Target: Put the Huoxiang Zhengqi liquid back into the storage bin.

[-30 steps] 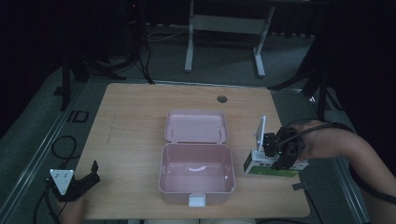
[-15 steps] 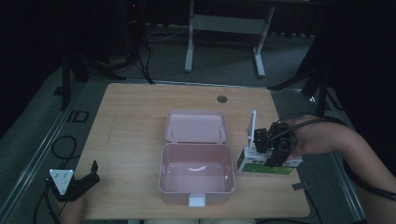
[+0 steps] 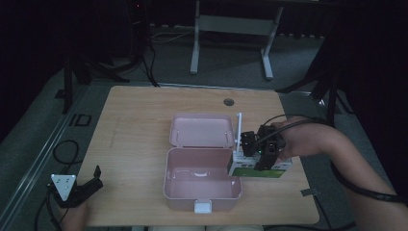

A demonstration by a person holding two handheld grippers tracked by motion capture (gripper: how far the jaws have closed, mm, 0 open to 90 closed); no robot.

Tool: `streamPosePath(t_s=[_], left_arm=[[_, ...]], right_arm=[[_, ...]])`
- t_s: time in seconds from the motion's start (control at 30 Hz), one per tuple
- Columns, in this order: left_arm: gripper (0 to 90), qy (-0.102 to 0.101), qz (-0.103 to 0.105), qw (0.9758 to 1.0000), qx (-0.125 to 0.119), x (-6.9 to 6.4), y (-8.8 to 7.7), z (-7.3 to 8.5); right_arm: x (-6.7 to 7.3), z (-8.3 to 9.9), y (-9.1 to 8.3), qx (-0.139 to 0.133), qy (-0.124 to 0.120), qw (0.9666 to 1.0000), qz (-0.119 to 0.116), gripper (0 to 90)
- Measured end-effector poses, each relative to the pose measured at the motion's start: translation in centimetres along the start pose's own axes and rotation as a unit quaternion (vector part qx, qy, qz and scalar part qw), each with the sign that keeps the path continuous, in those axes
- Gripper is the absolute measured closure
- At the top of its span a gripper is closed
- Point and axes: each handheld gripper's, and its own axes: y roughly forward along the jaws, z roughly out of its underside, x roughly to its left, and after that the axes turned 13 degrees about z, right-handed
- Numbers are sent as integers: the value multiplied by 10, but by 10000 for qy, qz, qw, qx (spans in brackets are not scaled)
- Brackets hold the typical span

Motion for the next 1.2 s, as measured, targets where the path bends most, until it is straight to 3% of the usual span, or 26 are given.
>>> streamPosePath(t_s=[0.57, 0.9, 1.2], left_arm=[[21, -10, 18, 10000, -14, 1, -1, 0], [22, -7, 26, 10000, -15, 1, -1, 0], [22, 0, 35, 10000, 5, 0, 0, 0]], right_arm=[[1, -57, 2, -44, -197, 9998, -75, 617], [6, -80, 0, -68, -358, 9993, -51, 617], [11, -95, 8, -146, -408, 9990, -122, 617]])
